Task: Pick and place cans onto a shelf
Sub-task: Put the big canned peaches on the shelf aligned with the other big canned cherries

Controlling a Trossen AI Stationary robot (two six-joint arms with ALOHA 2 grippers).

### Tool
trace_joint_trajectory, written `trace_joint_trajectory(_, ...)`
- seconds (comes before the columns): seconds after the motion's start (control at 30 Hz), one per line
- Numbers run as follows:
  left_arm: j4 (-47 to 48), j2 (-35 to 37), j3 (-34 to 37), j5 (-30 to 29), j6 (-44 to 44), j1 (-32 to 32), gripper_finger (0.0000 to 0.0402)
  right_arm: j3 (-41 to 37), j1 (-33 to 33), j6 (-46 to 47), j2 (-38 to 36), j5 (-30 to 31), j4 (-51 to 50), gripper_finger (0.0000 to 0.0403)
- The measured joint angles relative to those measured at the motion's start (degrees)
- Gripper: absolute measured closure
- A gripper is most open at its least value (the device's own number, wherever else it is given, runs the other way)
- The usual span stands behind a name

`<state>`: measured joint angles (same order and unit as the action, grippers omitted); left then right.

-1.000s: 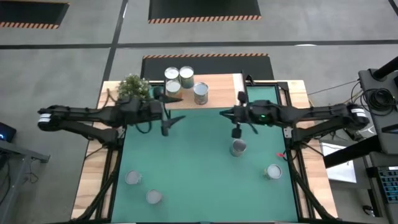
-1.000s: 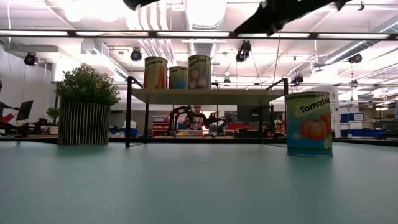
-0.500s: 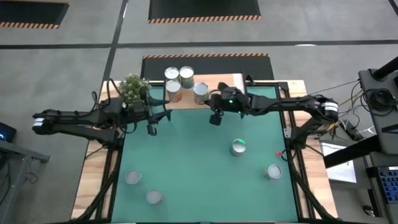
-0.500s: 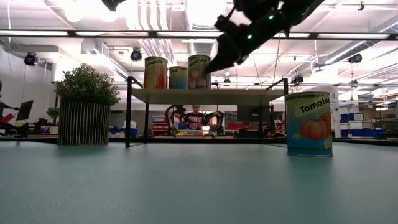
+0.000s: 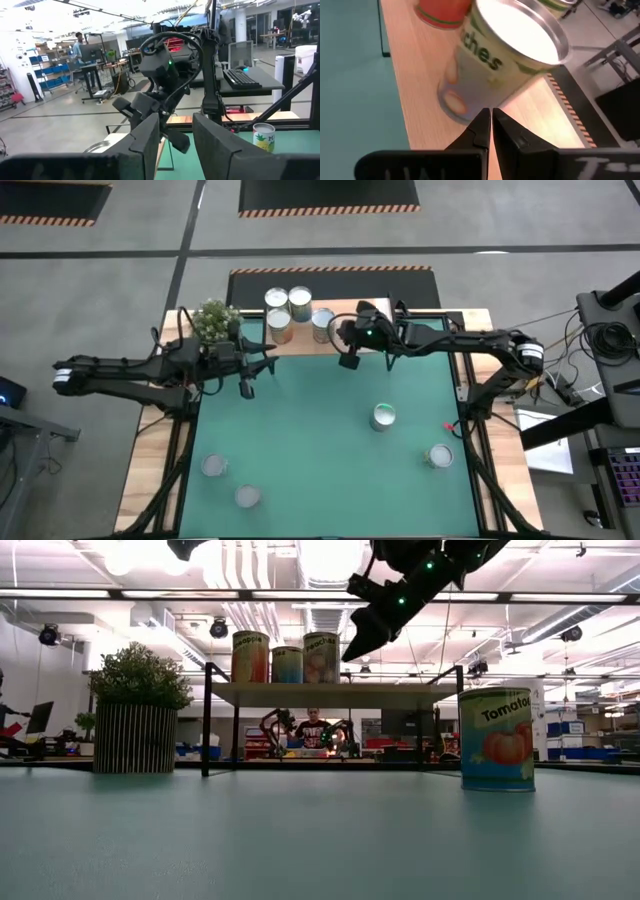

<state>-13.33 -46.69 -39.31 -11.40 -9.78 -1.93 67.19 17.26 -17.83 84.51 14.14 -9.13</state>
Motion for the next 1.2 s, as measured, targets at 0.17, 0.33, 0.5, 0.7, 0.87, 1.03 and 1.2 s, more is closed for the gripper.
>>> trace_joint_trajectory(0.17,0.1,-0.5,-0.1,0.0,0.0,0.0,0.0302,-0.5,1.6,1.6,-1.2,-0.2,-0.7,0.0394)
trace_joint_trajectory(0.33,0.0,-0.5,-0.1,0.0,0.0,0.0,0.0302,-0.6,3.7,2.6,0.5,-1.3,3.4,0.0394)
trace_joint_trajectory(0.5,0.1,-0.5,-0.1,0.0,0.0,0.0,0.0302,-0.4,4.1,2.9,3.5,-7.7,6.4,0.0394)
trace_joint_trajectory(0.7,0.2,-0.5,-0.1,0.0,0.0,0.0,0.0302,1.0,4.0,3.2,6.0,-8.6,7.6,0.0394)
trace_joint_trajectory(0.87,0.2,-0.6,-0.1,0.0,0.0,0.0,0.0302,1.0,4.0,3.4,6.1,-8.6,8.8,0.0394)
trace_joint_trajectory(1.03,0.2,-0.6,-0.1,0.0,0.0,0.0,0.0302,1.0,4.0,3.2,6.7,-11.1,11.6,0.0394)
trace_joint_trajectory(1.2,0.1,-0.6,-0.1,0.0,0.4,0.0,0.0302,1.0,4.0,3.4,6.6,-11.3,8.7,0.0394)
